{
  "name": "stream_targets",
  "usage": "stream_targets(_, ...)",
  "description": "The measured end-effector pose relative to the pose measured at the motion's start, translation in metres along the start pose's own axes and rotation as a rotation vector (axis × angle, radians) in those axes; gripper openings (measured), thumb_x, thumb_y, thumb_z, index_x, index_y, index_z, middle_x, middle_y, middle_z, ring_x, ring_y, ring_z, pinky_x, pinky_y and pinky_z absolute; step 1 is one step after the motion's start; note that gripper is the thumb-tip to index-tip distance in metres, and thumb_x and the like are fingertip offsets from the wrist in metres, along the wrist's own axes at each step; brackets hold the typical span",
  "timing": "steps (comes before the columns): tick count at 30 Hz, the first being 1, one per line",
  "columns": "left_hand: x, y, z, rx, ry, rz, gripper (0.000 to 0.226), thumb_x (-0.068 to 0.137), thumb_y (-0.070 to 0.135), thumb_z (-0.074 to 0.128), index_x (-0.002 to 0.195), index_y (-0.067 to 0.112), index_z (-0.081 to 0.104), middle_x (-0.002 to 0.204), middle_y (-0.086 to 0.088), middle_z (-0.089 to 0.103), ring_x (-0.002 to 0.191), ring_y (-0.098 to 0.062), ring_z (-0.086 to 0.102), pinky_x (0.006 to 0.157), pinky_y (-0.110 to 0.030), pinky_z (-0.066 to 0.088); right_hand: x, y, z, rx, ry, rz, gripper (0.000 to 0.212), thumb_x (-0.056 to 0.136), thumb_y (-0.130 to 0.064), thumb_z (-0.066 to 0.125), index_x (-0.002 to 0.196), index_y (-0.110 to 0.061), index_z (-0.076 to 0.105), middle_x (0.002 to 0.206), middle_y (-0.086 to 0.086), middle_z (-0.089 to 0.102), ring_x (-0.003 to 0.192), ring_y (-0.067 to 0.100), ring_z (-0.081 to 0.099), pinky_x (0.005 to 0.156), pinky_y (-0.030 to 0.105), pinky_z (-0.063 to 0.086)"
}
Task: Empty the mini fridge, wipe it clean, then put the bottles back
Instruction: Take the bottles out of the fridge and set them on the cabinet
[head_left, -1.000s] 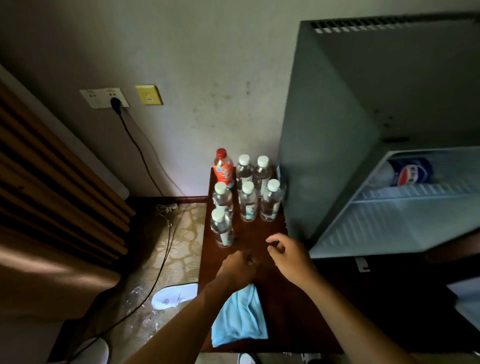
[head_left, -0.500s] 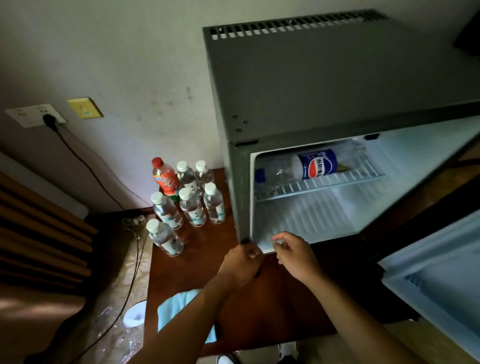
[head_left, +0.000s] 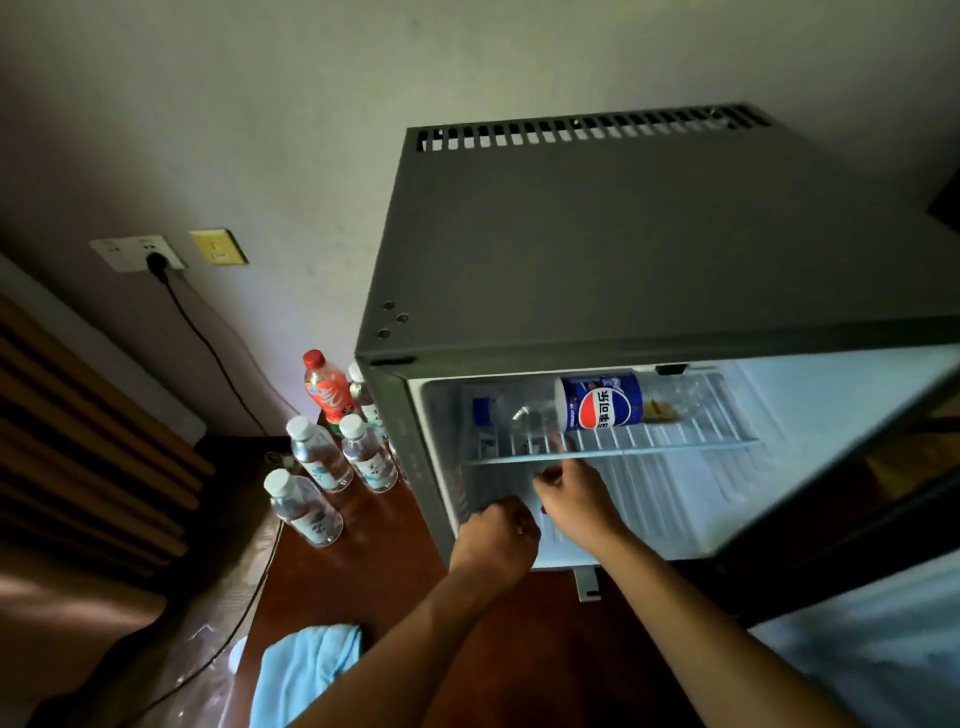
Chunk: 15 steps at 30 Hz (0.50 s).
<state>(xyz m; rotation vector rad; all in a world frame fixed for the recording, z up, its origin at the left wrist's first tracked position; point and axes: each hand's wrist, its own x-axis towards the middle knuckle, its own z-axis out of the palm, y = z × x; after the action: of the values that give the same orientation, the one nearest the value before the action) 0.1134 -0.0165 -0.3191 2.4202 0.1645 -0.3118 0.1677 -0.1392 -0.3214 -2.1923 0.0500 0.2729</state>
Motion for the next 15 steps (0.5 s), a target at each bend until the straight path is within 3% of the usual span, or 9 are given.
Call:
stream_targets(4,0.017,0.014,0.004,0.005,0.02,-0.065,0.015,0.094,0.029,0.052,0.104,0.027,0.064,0.108,-0.002,0.071,0.098,-0.027,0.067,0.08,-0.029,0.05,0.017,0.006,-0.003,-0.19,-0.01,-0.098,0.052,0.091,-0.023,0.06,0.138,-0.019,0.038,0.08,-0.003,0.057,0.062,0.014,0.054,0.051,0.02,0.038)
stream_targets(8,0.032,0.018,0.005,-0.005,-0.01,-0.118,0.014,0.095,0.029,0.049,0.097,0.022,0.062,0.102,-0.005,0.071,0.093,-0.028,0.066,0.072,-0.026,0.044,0.034,0.003,-0.011,-0.4,0.029,-0.135,0.032,0.093,-0.022,0.053,0.12,-0.007,0.057,0.105,0.015,0.063,0.091,0.033,0.062,0.073,0.035,0.05)
stream_targets(9,0.034,0.017,0.004,-0.007,-0.011,-0.132,0.014,0.095,0.029,0.05,0.092,0.021,0.06,0.099,-0.006,0.07,0.092,-0.029,0.066,0.071,-0.026,0.043,0.037,0.0,-0.013,-0.5,0.11,-0.232,0.027,0.094,-0.022,0.049,0.11,-0.005,0.063,0.099,0.016,0.065,0.089,0.033,0.063,0.074,0.036,0.051)
stream_targets(11,0.037,0.015,0.005,-0.017,-0.01,-0.152,0.02,0.095,0.028,0.048,0.077,0.02,0.052,0.089,-0.007,0.068,0.091,-0.032,0.066,0.067,-0.025,0.041,0.034,0.0,-0.012,-0.689,0.285,-0.449,0.036,0.095,-0.018,0.042,0.08,-0.006,0.072,0.071,0.012,0.066,0.065,0.027,0.065,0.059,0.029,0.052)
stream_targets(13,0.04,0.013,0.006,-0.025,-0.009,-0.173,0.026,0.096,0.029,0.046,0.072,0.021,0.045,0.076,-0.005,0.059,0.087,-0.032,0.065,0.064,-0.024,0.038,0.039,0.004,-0.014,-0.728,0.373,-0.51,0.055,0.096,-0.016,0.035,0.053,-0.014,0.068,0.049,0.001,0.058,0.045,0.017,0.059,0.046,0.023,0.046)
stream_targets(15,0.042,0.013,0.006,-0.04,-0.011,-0.192,0.024,0.097,0.031,0.045,0.076,0.019,0.05,0.074,-0.002,0.057,0.084,-0.03,0.065,0.063,-0.024,0.037,0.047,0.003,-0.013,-0.715,0.388,-0.451,0.067,0.097,-0.014,0.031,0.034,-0.018,0.055,0.036,-0.007,0.046,0.034,0.007,0.051,0.038,0.017,0.04)
